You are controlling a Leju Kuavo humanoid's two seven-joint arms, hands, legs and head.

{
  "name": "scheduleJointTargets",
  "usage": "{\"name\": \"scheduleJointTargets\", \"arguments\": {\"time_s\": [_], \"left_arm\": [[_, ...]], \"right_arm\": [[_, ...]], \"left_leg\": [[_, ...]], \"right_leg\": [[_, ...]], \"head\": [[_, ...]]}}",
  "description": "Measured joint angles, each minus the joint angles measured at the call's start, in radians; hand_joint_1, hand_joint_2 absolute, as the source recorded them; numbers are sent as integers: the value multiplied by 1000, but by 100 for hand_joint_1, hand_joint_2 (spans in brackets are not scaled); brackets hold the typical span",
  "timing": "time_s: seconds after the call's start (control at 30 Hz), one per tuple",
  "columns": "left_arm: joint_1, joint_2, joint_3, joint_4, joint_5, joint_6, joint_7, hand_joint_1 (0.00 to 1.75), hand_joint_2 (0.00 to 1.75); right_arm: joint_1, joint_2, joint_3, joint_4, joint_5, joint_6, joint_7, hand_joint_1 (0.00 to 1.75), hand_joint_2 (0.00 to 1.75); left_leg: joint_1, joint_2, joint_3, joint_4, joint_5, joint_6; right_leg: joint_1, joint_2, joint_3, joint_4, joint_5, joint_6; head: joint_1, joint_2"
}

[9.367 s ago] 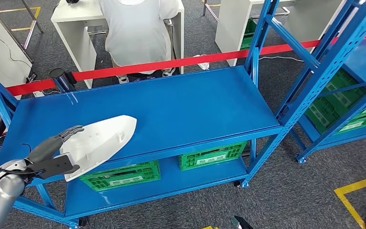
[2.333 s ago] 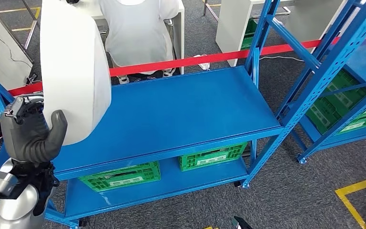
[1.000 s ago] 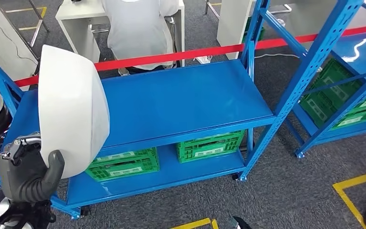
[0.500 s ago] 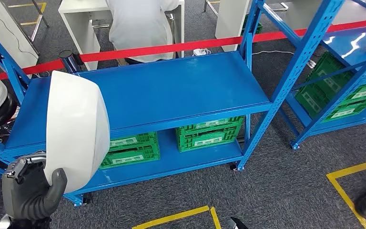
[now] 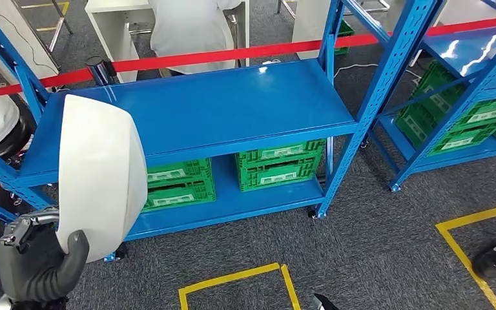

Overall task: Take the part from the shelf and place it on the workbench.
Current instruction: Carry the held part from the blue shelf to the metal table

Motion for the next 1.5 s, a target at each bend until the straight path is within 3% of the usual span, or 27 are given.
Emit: {"name": "scheduleJointTargets", "arguments": {"time_s": [0.1,0.17,0.23,0.27,0.3,0.33,0.4,0.47,0.53,0.6,0.63,0.7,0.77,0.8,0.83,0.87,0.93,1.0,1.03,1.1,1.17,1.27,1.3,1.37,1.4,1.43,1.5], "left_arm": [[24,-3,12,-19,-13,2,1,175,175],[40,-4,18,-27,-15,5,-2,175,175],[53,-5,22,-34,-15,9,-6,175,175],[58,-5,24,-36,-15,9,-7,175,175],[62,-5,27,-37,-15,10,-7,175,175],[66,-5,29,-38,-15,10,-7,175,175],[71,-5,32,-40,-15,10,-7,175,175],[74,-5,34,-44,-15,10,-8,175,175],[76,-5,35,-49,-16,10,-8,175,175],[79,-5,37,-50,-18,12,-9,175,175],[83,-5,40,-51,-20,14,-8,175,175],[94,-7,46,-56,-26,19,-8,175,175],[104,-10,48,-61,-28,19,-6,175,175],[108,-12,49,-62,-27,16,-4,175,175],[110,-14,49,-63,-26,10,-2,175,175],[111,-18,50,-63,-25,3,1,175,175],[106,-27,50,-63,-24,-11,8,175,175],[96,-40,49,-62,-24,-21,13,175,175],[91,-46,49,-62,-24,-23,15,175,175],[86,-56,49,-62,-26,-26,19,175,175],[82,-64,49,-62,-27,-27,22,175,175],[79,-74,49,-62,-33,-32,28,175,175],[79,-77,49,-62,-37,-34,30,175,175],[77,-80,49,-62,-42,-35,32,175,175],[75,-81,49,-62,-44,-35,32,175,175],[72,-81,50,-63,-45,-35,32,175,175],[64,-82,54,-65,-46,-35,32,175,175]], "right_arm": [[3,0,0,0,-2,3,-5,0,175],[8,0,0,0,-3,12,-6,0,175],[9,1,1,0,-3,18,0,0,175],[9,1,1,0,-4,19,4,0,175],[8,1,1,0,-4,19,6,0,175],[8,0,1,0,-4,19,6,0,175],[8,0,1,0,-4,19,6,0,175],[5,-1,1,-1,-4,19,6,0,175],[3,-1,1,-1,-4,19,4,0,175],[3,-1,1,-1,-7,19,0,0,175],[3,-1,0,-1,-9,19,0,0,175],[1,-1,0,-1,-14,20,0,0,175],[1,-1,0,-1,-20,19,0,0,175],[2,-1,-1,-1,-24,19,0,0,175],[2,-1,-1,-1,-28,19,0,0,175],[2,-1,-2,-1,-32,18,0,0,175],[1,-1,-4,-1,-37,16,0,0,175],[1,-1,-7,-1,-40,15,0,0,175],[1,-1,-8,-1,-41,16,-1,0,175],[5,0,-9,-1,-43,18,-3,0,175],[10,2,-9,-1,-45,18,-4,0,175],[11,4,-9,-1,-47,18,10,0,175],[10,4,-10,-1,-50,18,12,0,175],[10,4,-14,-1,-55,19,10,0,175],[9,4,-17,-1,-55,19,9,0,175],[8,4,-18,-1,-55,19,9,0,175],[4,4,-21,-2,-54,17,10,0,175]], "left_leg": [[-10,3,-9,-27,8,30],[-10,8,-33,-29,31,51],[-13,9,-61,-27,55,61],[-14,9,-75,-25,66,62],[-16,9,-92,-22,78,62],[-16,9,-109,-16,88,61],[-16,9,-145,-1,105,57],[-18,9,-170,13,118,48],[-18,10,-178,18,132,35],[-15,10,-181,17,143,23],[-13,9,-187,25,129,17],[-10,6,-209,89,46,7],[-7,6,-232,208,-49,-3],[-5,6,-235,258,-63,-6],[-3,6,-226,286,-53,-9],[0,6,-201,281,-25,-10],[5,5,-102,177,15,-11],[2,2,2,30,-7,-4],[-2,1,28,-16,-23,3],[-9,4,19,-33,-18,25],[-11,9,-3,-32,4,47],[-14,13,-47,-30,41,64],[-16,13,-63,-27,53,64],[-18,13,-102,-15,76,63],[-18,13,-122,-7,86,61],[-18,13,-141,2,95,58],[-19,13,-167,18,109,48]], "right_leg": [[-8,1,-12,-1,14,21],[-12,3,-35,48,-50,31],[-12,5,-68,167,-157,35],[-12,6,-78,229,-190,35],[-11,7,-79,273,-196,35],[-10,7,-66,288,-180,33],[-8,7,11,216,-126,28],[-3,8,115,72,-129,20],[4,8,158,-6,-151,10],[5,6,147,-14,-137,-3],[3,4,139,-16,-125,-11],[0,0,115,-20,-99,-24],[1,-1,84,-18,-75,-28],[1,-2,68,-17,-62,-26],[1,-3,50,-16,-50,-24],[0,-4,33,-14,-37,-21],[1,-4,4,-9,-13,-12],[2,-3,-14,-4,8,-1],[1,-3,-19,-4,19,5],[-5,-2,-26,-7,37,18],[-11,1,-42,20,-4,31],[-12,4,-79,179,-157,39],[-11,4,-85,236,-179,39],[-9,5,-62,280,-149,35],[-8,6,-26,254,-118,33],[-7,6,23,198,-102,30],[-1,7,120,62,-121,20]], "head": [[-2,0],[-2,0],[1,0],[2,0],[2,0],[2,0],[2,0],[2,0],[4,0],[6,0],[6,0],[4,0],[3,0],[3,0],[3,0],[3,0],[3,0],[4,0],[5,0],[4,0],[2,0],[6,0],[6,0],[6,0],[6,0],[6,0],[7,0]]}}
